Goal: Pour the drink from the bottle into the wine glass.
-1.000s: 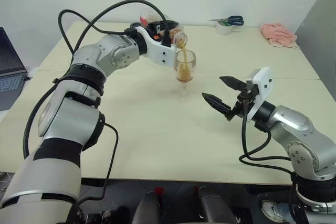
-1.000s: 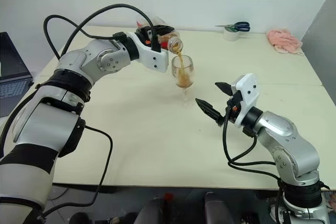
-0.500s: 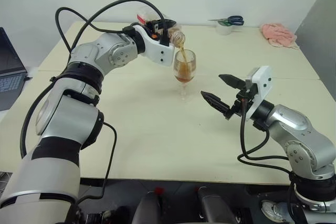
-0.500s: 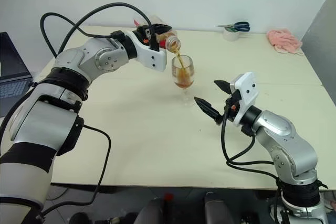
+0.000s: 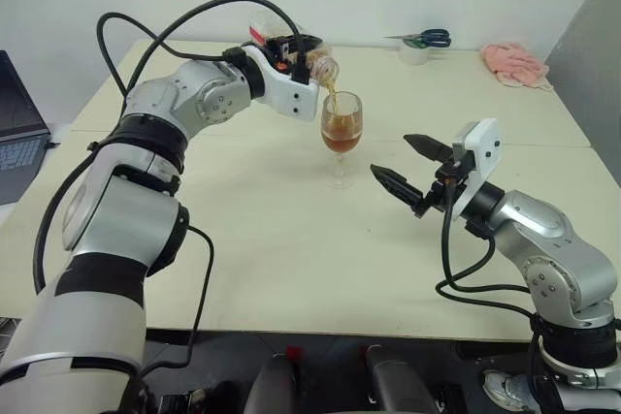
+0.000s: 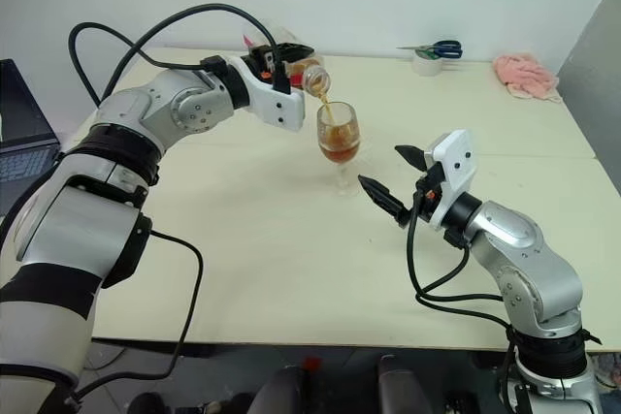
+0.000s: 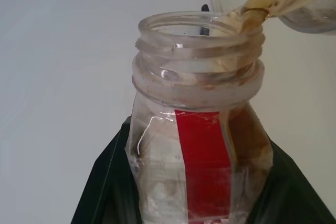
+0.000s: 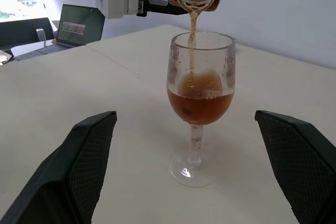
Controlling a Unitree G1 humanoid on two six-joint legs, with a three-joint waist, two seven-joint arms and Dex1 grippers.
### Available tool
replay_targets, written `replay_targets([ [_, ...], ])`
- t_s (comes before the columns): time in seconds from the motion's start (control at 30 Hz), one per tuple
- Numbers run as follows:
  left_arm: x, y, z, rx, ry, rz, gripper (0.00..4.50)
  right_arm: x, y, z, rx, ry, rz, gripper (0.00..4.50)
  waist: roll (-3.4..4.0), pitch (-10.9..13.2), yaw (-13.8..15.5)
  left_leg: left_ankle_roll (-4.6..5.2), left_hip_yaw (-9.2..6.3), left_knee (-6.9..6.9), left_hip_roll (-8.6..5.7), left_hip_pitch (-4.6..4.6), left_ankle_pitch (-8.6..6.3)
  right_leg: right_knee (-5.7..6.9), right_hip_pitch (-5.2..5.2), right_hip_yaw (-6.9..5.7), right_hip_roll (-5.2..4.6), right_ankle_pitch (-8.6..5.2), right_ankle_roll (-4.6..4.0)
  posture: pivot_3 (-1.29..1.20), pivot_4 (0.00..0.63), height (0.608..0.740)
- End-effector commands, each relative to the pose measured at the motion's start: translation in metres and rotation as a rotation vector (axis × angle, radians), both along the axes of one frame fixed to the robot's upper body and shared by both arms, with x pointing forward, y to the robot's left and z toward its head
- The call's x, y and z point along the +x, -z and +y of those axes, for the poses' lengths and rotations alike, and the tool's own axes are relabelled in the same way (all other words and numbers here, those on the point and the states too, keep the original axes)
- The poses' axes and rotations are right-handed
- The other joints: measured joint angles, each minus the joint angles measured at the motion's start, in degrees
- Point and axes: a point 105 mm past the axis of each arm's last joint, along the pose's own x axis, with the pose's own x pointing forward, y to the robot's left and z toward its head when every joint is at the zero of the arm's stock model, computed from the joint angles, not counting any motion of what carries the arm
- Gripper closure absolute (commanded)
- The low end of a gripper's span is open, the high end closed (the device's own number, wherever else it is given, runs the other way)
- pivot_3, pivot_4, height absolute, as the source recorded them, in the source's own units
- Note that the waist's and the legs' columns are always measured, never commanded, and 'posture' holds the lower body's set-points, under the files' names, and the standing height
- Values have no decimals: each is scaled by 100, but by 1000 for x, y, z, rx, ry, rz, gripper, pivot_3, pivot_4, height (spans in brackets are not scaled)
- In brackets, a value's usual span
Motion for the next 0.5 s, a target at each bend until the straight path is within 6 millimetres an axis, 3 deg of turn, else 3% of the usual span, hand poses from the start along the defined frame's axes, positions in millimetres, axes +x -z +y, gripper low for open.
replay_targets([
  [0.03, -6, -30, -4, -20, 27, -81, 2703, -3, -13, 2, 10, -16, -60, 0, 0, 0, -1, 0, 0, 0, 0, 0, 0, 0, 0, 0, 0, 0, 0, 0, 150, 740],
  [0.37, -7, -30, -4, -29, 31, -74, 2703, -2, -14, 3, 10, -24, -62, 0, 0, 0, -2, 0, 0, 1, 0, 0, 0, 2, 0, 0, 0, 0, 0, 0, 150, 740],
  [0.5, -1, -30, 2, -266, 20, 89, 2703, -2, -14, 3, 8, -33, -65, 0, 0, 0, -4, 0, 0, 2, 0, -1, 0, 4, 0, -2, 0, 0, 0, 0, 150, 740],
])
